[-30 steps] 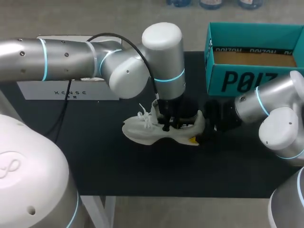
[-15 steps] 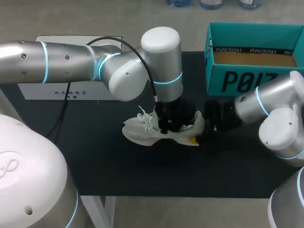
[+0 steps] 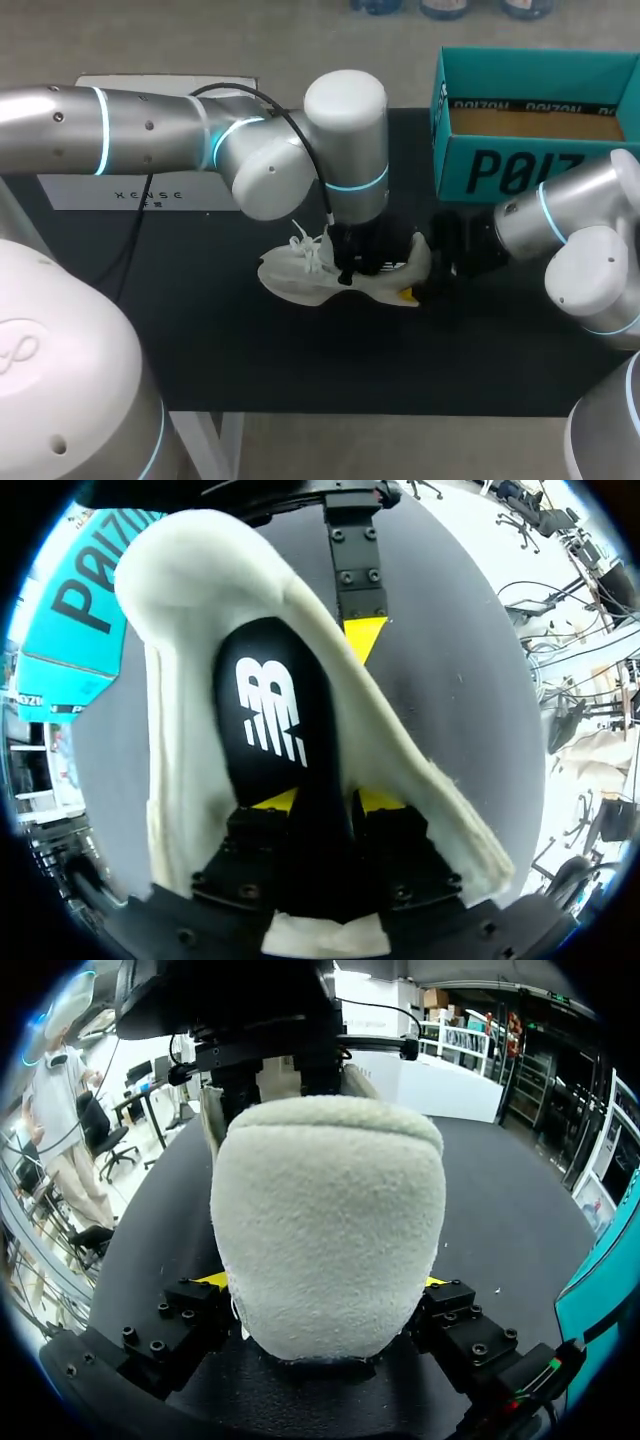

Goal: Take the shoe out of the shoebox, open the shoe tongue, remove and reinsert the insole, then place the shoe into the shoebox

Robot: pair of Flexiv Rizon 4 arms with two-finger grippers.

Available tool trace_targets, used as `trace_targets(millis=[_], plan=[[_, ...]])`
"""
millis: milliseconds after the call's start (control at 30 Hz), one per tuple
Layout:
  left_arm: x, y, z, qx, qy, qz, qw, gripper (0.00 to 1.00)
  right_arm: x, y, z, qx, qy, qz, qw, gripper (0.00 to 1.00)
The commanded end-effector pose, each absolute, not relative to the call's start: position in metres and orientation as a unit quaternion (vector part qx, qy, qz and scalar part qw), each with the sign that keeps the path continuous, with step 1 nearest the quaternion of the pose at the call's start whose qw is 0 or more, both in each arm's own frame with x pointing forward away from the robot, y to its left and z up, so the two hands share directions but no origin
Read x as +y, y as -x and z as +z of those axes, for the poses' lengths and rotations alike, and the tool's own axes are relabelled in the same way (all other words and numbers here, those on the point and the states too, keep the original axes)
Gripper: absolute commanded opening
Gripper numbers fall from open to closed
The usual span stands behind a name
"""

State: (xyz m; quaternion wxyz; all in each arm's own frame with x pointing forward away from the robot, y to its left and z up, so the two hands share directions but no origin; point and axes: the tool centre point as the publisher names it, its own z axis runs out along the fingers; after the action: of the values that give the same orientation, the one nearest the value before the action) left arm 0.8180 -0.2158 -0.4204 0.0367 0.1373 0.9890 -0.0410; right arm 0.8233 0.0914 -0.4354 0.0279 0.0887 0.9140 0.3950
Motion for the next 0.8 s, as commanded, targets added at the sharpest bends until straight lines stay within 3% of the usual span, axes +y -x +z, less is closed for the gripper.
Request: trace_targets(millis=[33, 167, 233, 367, 400, 467, 533, 567, 800], plan=[[-0.219, -0.821, -0.456, 0.987, -0.129, -0.035, 0.087, 0.35, 0.093, -0.823, -0.439, 0.914, -0.090, 0.395, 0.028, 0.00], [-0.220, -0.829, -0.467, 0.988, -0.105, -0.032, 0.111, 0.49, 0.093, -0.823, -0.439, 0.914, -0.090, 0.395, 0.028, 0.00], [-0.221, -0.835, -0.470, 0.989, -0.091, -0.038, 0.112, 0.71, 0.093, -0.823, -0.439, 0.914, -0.090, 0.395, 0.028, 0.00], [-0.224, -0.845, -0.472, 0.990, -0.079, -0.049, 0.109, 0.62, 0.093, -0.823, -0.439, 0.914, -0.090, 0.395, 0.028, 0.00], [-0.225, -0.847, -0.473, 0.990, -0.080, -0.050, 0.101, 0.49, 0.093, -0.823, -0.439, 0.914, -0.090, 0.395, 0.028, 0.00], [-0.227, -0.849, -0.475, 0.991, -0.082, -0.049, 0.090, 0.36, 0.093, -0.823, -0.439, 0.914, -0.090, 0.395, 0.028, 0.00], [-0.229, -0.849, -0.476, 0.992, -0.084, -0.049, 0.080, 0.04, 0.093, -0.823, -0.439, 0.914, -0.090, 0.395, 0.028, 0.00], [-0.229, -0.849, -0.477, 0.992, -0.084, -0.049, 0.077, 0.00, 0.093, -0.823, -0.439, 0.914, -0.090, 0.395, 0.028, 0.00], [-0.226, -0.843, -0.474, 0.993, -0.074, -0.056, 0.071, 0.00, 0.093, -0.823, -0.439, 0.914, -0.090, 0.395, 0.028, 0.00]])
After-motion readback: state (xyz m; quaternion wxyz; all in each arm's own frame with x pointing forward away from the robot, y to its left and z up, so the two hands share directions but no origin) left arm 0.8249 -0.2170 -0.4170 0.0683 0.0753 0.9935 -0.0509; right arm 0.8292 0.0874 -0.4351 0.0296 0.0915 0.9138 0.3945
